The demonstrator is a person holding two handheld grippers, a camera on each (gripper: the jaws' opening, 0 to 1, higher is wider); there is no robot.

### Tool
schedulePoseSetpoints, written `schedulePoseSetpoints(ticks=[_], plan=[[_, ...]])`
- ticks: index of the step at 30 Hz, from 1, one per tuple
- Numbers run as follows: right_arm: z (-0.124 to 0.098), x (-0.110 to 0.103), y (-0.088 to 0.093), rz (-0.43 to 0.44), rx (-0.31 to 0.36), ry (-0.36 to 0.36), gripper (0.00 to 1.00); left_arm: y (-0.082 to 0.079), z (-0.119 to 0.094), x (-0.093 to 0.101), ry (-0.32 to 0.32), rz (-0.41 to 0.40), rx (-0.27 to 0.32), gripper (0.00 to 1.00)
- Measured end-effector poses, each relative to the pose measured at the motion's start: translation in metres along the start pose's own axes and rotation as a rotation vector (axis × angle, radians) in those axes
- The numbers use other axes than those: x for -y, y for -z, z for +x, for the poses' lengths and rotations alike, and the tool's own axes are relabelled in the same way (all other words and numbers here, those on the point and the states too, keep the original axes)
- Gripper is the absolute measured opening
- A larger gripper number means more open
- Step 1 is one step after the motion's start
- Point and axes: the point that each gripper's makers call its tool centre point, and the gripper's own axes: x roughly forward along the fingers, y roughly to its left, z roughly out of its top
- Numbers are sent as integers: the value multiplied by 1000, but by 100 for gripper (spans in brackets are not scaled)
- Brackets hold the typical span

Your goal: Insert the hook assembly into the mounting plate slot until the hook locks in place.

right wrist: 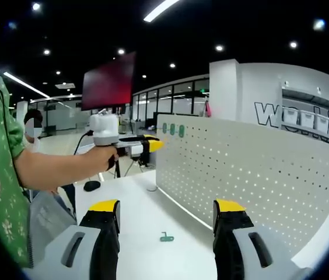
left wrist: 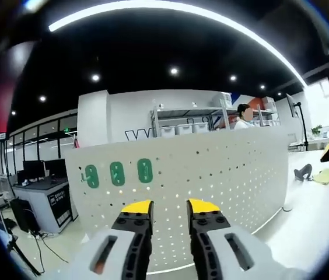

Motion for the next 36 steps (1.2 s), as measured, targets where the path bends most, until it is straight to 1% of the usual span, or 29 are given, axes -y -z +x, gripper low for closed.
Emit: schedulePoseSetpoints(ticks=[3, 5, 7, 10, 11, 16, 19, 20, 24, 33, 36], plan=[[1, -2, 2, 2, -3, -6, 66, 7, -6, 8, 22, 5, -18, 25], [1, -3, 4, 3, -6, -12, 66, 15, -11, 16, 58, 0, -47, 25], [2, -4, 5, 3, -7, -16, 66, 20, -17, 22, 83, -13, -57, 26], [3, -5, 5, 3, -5, -18, 66, 30, -23, 29, 109, 5, -90, 26], [3, -5, 5, 5, -5, -19, 66, 33, -25, 32, 119, 0, -97, 26], [4, -8, 10, 12, -10, -25, 66, 43, -39, 43, 149, -1, -120, 27], [6, -10, 14, 16, -18, -30, 66, 56, -47, 51, 172, -9, -152, 27], [6, -11, 16, 20, -21, -33, 66, 58, -48, 52, 174, -9, -156, 27], [8, -14, 20, 26, -29, -42, 66, 74, -58, 61, 191, -16, -195, 27], [11, -20, 32, 41, -47, -58, 65, 98, -74, 75, 214, -30, -251, 29], [11, -22, 36, 46, -54, -63, 65, 102, -78, 77, 219, -33, -264, 29]])
